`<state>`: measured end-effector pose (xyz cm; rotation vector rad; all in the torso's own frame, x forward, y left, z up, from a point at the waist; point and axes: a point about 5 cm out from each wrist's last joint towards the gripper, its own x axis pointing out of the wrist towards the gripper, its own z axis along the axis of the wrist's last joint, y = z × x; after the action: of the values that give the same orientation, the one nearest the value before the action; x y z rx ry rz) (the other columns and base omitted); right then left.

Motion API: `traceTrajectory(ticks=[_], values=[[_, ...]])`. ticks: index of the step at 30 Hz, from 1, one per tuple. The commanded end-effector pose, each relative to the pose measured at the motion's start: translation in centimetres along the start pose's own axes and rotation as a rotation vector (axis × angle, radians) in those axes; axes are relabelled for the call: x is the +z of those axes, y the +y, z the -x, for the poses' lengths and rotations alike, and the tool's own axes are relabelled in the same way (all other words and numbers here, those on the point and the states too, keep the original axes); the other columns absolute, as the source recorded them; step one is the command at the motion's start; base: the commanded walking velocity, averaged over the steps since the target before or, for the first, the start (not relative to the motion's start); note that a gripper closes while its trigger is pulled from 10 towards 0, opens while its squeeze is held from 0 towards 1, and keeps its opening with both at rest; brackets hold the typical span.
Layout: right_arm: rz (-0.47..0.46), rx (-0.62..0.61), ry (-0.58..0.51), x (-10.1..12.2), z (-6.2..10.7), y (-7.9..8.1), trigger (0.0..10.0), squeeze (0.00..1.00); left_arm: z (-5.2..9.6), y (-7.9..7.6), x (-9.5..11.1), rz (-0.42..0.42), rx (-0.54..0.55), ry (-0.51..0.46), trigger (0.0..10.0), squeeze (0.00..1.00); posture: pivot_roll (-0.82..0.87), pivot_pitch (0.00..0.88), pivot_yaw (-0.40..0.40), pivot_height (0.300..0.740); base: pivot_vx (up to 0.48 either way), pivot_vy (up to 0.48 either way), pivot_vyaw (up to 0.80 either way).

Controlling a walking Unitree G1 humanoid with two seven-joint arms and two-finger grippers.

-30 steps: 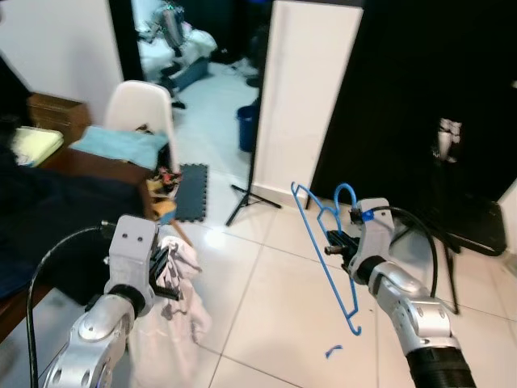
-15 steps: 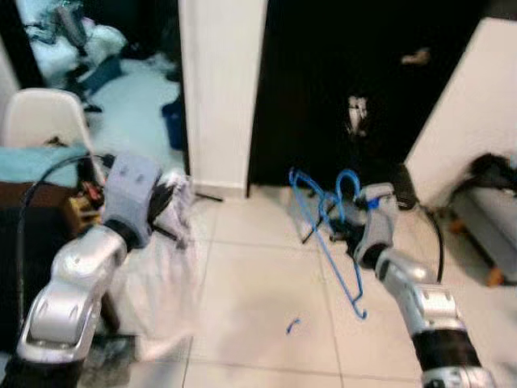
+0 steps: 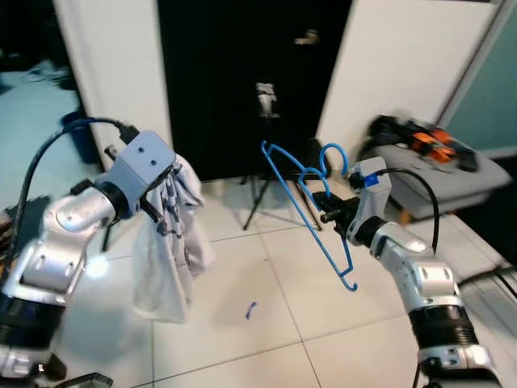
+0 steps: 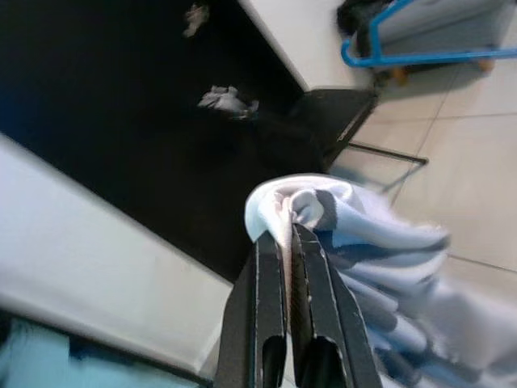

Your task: Hang hanger

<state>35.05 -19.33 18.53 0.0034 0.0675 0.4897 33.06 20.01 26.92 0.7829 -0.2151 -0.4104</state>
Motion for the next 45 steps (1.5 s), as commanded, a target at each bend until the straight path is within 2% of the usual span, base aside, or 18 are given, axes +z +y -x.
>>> traceTrajectory(ticks=[1, 8, 9, 10, 13, 15, 19, 22, 23, 24, 26, 30, 32, 36, 38, 40, 43, 45], values=[[0.001, 0.047, -0.031, 1.3, -0.3, 0.0, 10.0, 0.00, 0.2, 0.8, 0.0, -0.039, -0.030, -0.003, 10.0, 0.00, 0.00, 0.000, -0.061, 0.740, 0.000, 0.000, -0.79], [0.038, 0.068, -0.070, 3.6, 0.3, -1.7, 10.0, 0.00, 1.0, 2.0, 0.9, -0.028, -0.132, -0.069, 10.0, 0.00, -0.01, 0.000, -0.051, 0.740, 0.000, 0.000, -0.78], [0.040, 0.083, -0.099, 4.8, 1.0, -2.7, 10.0, 0.00, 1.5, 2.6, 1.6, -0.068, -0.206, -0.128, 10.0, 0.00, -0.01, 0.000, -0.050, 0.740, 0.000, 0.000, -0.78], [0.040, 0.100, -0.108, 5.2, 1.3, -3.0, 10.0, 0.00, 1.6, 2.9, 1.9, -0.079, -0.239, -0.153, 10.0, 0.00, -0.01, 0.000, -0.049, 0.740, 0.000, 0.000, -0.78], [0.078, 0.195, -0.079, 5.1, 1.9, -2.5, 10.0, 0.00, 2.3, 2.5, 1.7, -0.098, -0.334, -0.161, 10.0, 0.00, -0.02, 0.000, -0.044, 0.740, 0.000, 0.000, -0.79], [0.142, 0.340, -0.029, 5.3, 3.1, -2.0, 10.0, 0.00, 2.6, 2.9, 1.6, -0.126, -0.386, -0.162, 10.0, 0.00, -0.03, 0.000, -0.038, 0.740, 0.000, 0.000, -0.78], [0.159, 0.393, -0.009, 5.3, 3.6, -1.9, 10.0, 0.00, 2.6, 3.2, 1.7, -0.144, -0.389, -0.167, 10.0, 0.00, -0.03, 0.000, -0.038, 0.740, 0.000, 0.000, -0.78], [0.219, 0.593, 0.073, 6.3, 6.0, -2.1, 10.0, 0.00, 2.2, 3.0, 3.9, -0.378, -0.390, -0.261, 10.0, 0.00, -0.04, 0.000, -0.035, 0.740, 0.000, 0.000, -0.78], [0.234, 0.638, 0.092, 6.7, 6.5, -2.1, 10.0, 0.00, 2.1, 2.8, 4.6, -0.434, -0.387, -0.299, 10.0, 0.00, -0.04, 0.000, -0.034, 0.740, 0.000, 0.000, -0.79], [0.234, 0.638, 0.092, 6.7, 6.5, -2.1, 10.0, 0.00, 2.1, 2.8, 4.6, -0.434, -0.387, -0.299, 10.0, 0.00, -0.04, 0.000, -0.034, 0.740, 0.000, 0.000, -0.79], [0.256, 0.750, 0.122, 7.7, 7.0, -1.6, 10.0, 0.00, 2.1, 2.2, 5.4, -0.550, -0.387, -0.358, 10.0, 0.00, -0.05, 0.000, -0.031, 0.740, 0.000, 0.000, -0.78], [0.264, 0.773, 0.129, 7.8, 7.0, -1.5, 10.0, 0.00, 2.1, 2.1, 5.5, -0.568, -0.389, -0.366, 10.0, 0.00, -0.05, 0.000, -0.031, 0.740, 0.000, 0.000, -0.79], [0.281, 0.846, 0.179, 8.1, 7.3, -1.2, 10.0, 0.00, 2.2, 2.0, 5.5, -0.639, -0.404, -0.385, 10.0, 0.00, -0.05, 0.000, -0.035, 0.740, 0.000, 0.000, -0.37], [0.301, 0.879, 0.210, 8.2, 7.4, -1.2, 10.0, 0.00, 2.2, 1.9, 5.5, -0.675, -0.415, -0.389, 10.0, 0.00, -0.06, 0.000, -0.035, 0.740, 0.000, 0.000, 0.00], [0.358, 0.918, 0.262, 9.0, 7.5, -1.4, 10.0, 0.00, 2.2, 1.7, 5.2, -0.754, -0.438, -0.401, 10.0, 0.00, -0.06, 0.000, -0.044, 0.740, 0.000, 0.000, 0.00], [0.358, 0.918, 0.262, 9.0, 7.5, -1.4, 10.0, 0.00, 2.2, 1.7, 5.2, -0.754, -0.438, -0.401, 10.0, 0.00, -0.06, 0.000, -0.044, 0.740, 0.000, 0.000, 0.00], [0.446, 0.873, 0.309, 9.2, 6.5, -1.5, 10.0, 0.00, 2.0, 0.8, 6.7, -0.809, -0.428, -0.502, 10.0, 0.00, -0.06, 0.000, -0.048, 0.740, 0.000, 0.000, 0.00], [0.462, 0.839, 0.313, 9.1, 5.9, -1.4, 10.0, 0.00, 2.0, 0.4, 7.5, -0.806, -0.420, -0.539, 10.0, 0.00, -0.06, 0.000, -0.046, 0.740, 0.000, 0.000, 0.00]])
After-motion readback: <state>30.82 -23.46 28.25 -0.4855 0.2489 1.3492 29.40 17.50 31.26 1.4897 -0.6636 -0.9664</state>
